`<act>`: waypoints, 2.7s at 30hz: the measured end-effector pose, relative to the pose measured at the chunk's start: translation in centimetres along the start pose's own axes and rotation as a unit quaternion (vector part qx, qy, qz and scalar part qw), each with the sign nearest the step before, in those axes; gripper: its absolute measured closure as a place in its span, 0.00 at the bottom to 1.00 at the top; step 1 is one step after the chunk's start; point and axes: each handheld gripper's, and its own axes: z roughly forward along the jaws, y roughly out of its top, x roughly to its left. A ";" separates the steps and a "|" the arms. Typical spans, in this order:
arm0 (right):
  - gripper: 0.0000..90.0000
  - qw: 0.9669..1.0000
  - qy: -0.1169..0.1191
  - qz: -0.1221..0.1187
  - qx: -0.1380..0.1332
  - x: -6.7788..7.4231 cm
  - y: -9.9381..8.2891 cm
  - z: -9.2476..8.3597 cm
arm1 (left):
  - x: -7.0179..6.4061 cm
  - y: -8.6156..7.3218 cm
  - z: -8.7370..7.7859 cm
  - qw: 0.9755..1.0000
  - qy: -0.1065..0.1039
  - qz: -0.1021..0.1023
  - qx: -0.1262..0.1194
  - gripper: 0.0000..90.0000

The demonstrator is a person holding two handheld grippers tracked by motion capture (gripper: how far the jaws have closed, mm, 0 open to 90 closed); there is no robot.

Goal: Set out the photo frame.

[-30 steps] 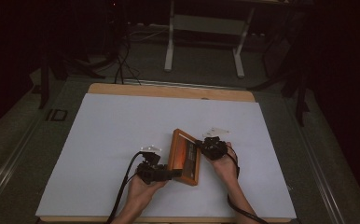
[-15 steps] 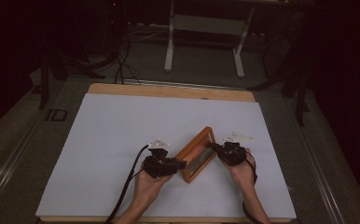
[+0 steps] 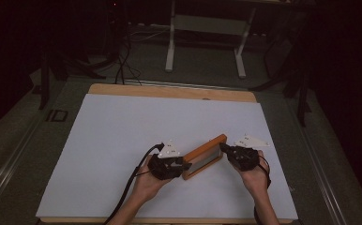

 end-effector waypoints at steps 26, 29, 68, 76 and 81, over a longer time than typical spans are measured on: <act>1.00 0.999 0.000 -0.002 -0.048 0.0 2.2 -0.3 | 0.0 -1.3 0.8 0.999 -0.020 -0.025 -0.034 0.65; 1.00 0.999 0.002 -0.001 -0.051 -0.1 2.1 -0.4 | 0.0 -1.9 1.5 0.999 -0.019 -0.032 -0.032 0.62; 1.00 0.998 0.003 0.004 -0.055 -0.3 2.0 -0.3 | -1.1 -3.6 3.3 0.999 0.025 0.004 -0.036 0.76; 1.00 0.999 -0.002 0.000 -0.053 -0.3 2.0 -0.4 | -1.1 -3.2 2.9 0.999 0.019 0.013 -0.026 0.77; 1.00 0.999 0.001 -0.003 -0.052 -0.3 2.0 -0.8 | -0.9 -2.4 1.9 0.999 0.018 0.038 -0.018 0.77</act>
